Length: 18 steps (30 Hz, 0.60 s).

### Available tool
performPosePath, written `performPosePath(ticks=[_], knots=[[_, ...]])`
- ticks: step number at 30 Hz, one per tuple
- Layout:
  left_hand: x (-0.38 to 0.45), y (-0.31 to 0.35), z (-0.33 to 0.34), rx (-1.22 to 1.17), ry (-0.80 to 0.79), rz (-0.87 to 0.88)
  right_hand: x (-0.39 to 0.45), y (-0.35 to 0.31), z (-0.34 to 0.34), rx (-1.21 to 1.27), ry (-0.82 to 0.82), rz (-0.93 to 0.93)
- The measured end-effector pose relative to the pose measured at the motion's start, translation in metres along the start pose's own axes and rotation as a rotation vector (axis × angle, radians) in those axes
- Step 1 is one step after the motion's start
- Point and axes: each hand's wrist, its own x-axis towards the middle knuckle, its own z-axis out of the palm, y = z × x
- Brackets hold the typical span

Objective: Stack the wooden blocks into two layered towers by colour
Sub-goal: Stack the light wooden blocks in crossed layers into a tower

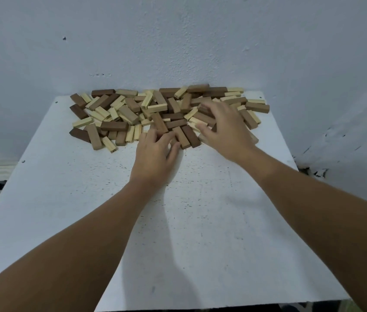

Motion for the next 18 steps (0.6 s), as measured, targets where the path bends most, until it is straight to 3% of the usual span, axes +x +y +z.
performPosePath(ticks=[12,18], knots=[[-0.003,0.001,-0.001,-0.014,0.023,0.032,-0.04,0.016,0.016,-0.22,0.072,-0.069],[-0.01,0.004,-0.01,-0.05,0.131,-0.036,-0.051,-0.003,0.015,-0.24,0.078,-0.111]])
